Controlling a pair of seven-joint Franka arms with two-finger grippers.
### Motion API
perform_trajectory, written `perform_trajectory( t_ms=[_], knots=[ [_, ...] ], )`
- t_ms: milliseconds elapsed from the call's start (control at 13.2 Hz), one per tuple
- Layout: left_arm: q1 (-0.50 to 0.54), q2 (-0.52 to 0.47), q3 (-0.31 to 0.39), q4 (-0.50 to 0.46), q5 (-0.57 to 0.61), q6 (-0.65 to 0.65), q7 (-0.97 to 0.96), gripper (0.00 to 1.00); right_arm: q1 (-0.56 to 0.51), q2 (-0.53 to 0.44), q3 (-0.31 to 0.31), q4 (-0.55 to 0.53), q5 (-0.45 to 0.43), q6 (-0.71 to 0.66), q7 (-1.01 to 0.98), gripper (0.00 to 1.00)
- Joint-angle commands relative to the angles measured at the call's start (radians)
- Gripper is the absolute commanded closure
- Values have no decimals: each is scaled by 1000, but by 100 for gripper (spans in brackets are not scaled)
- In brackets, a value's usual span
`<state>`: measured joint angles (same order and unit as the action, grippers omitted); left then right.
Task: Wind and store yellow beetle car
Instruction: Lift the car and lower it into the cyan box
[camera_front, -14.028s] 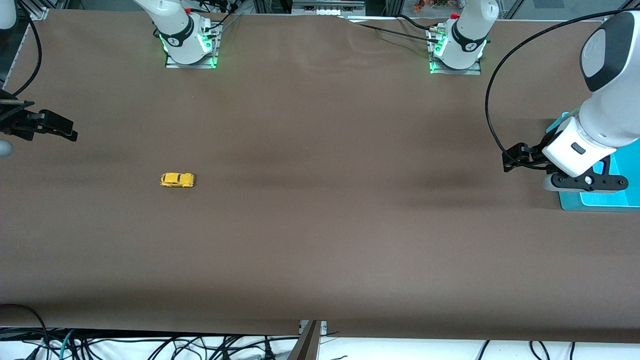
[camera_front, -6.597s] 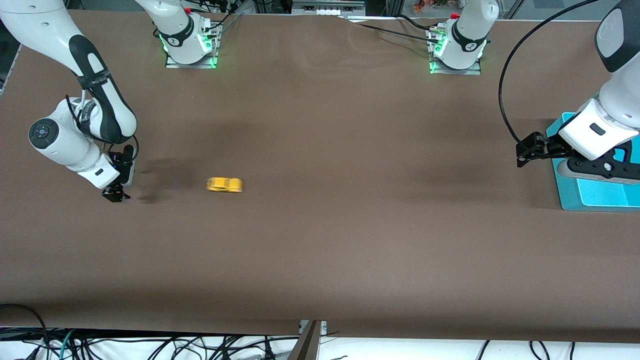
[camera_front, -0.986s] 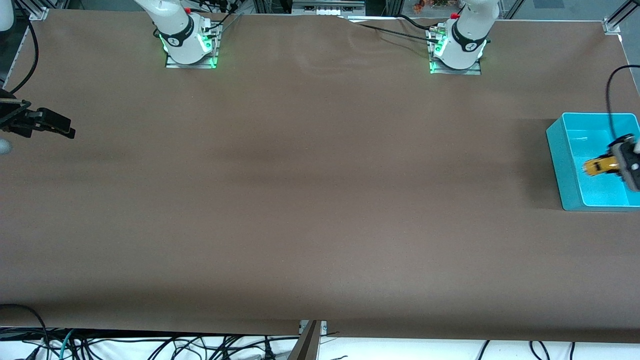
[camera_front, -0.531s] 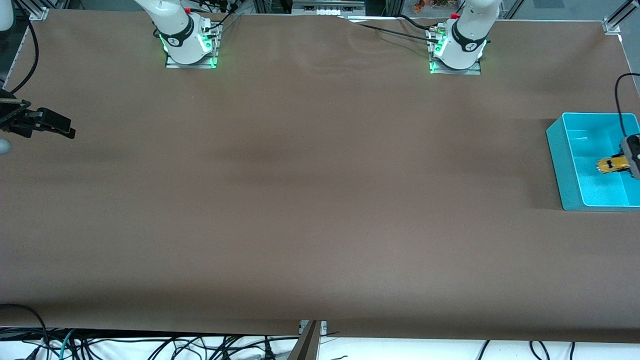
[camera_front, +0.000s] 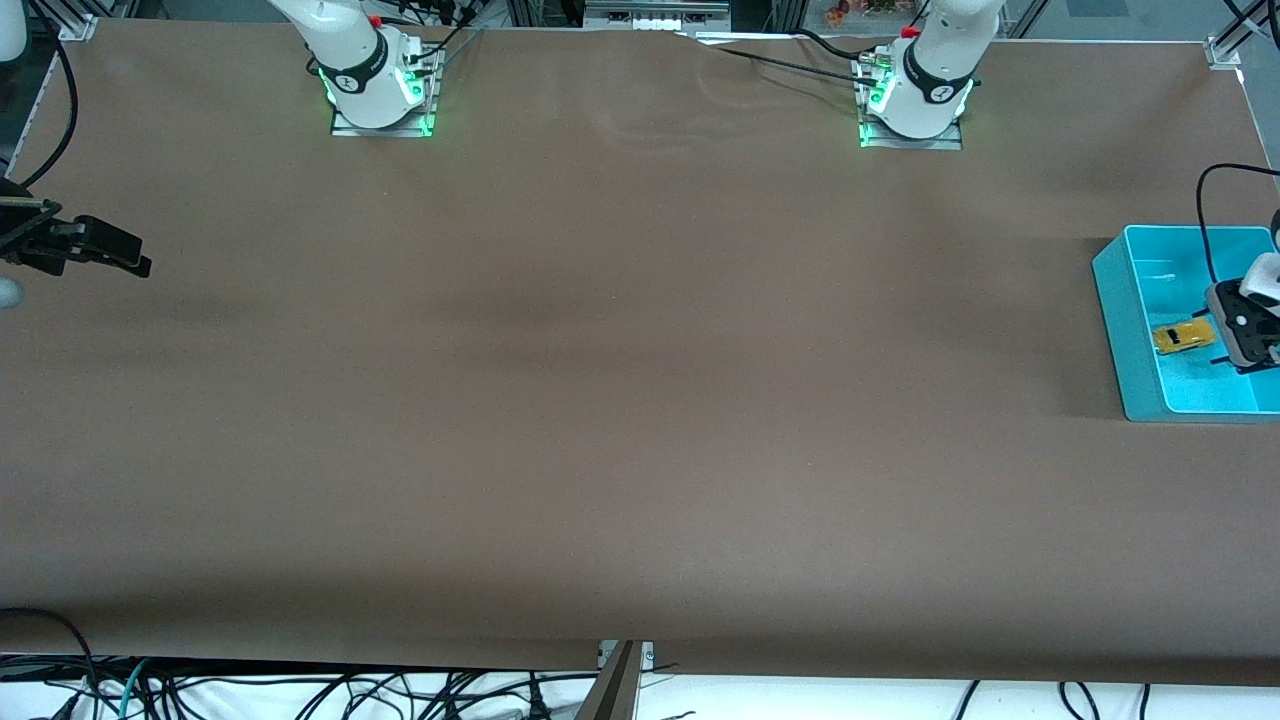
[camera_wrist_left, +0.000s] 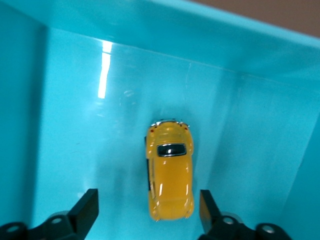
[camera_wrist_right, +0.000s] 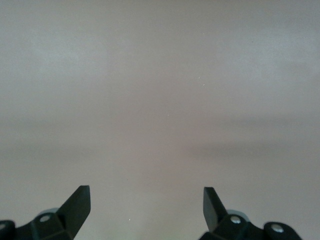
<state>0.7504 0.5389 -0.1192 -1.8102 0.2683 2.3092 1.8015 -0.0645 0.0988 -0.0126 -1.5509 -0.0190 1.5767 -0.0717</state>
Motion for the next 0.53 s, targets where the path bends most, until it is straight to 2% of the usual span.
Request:
perform_trajectory(
  t_ms=[0, 76, 152, 303, 455],
  knots=[
    [-5, -85, -84, 119, -44, -234, -74, 0, -8, 9, 5, 22, 14, -7, 12, 0],
    [-22, -80, -120, 205, -46, -338, -130, 0, -8, 9, 5, 22, 14, -7, 12, 0],
    [-40, -77, -126, 262, -58, -397, -215, 0, -8, 9, 5, 22, 14, -7, 12, 0],
    [-97, -77, -126, 325, -151, -486, -393, 0, -8, 9, 5, 22, 14, -7, 12, 0],
    [-182, -77, -126, 392, -188, -598, -558, 0, -8, 9, 5, 22, 14, -7, 12, 0]
  ],
)
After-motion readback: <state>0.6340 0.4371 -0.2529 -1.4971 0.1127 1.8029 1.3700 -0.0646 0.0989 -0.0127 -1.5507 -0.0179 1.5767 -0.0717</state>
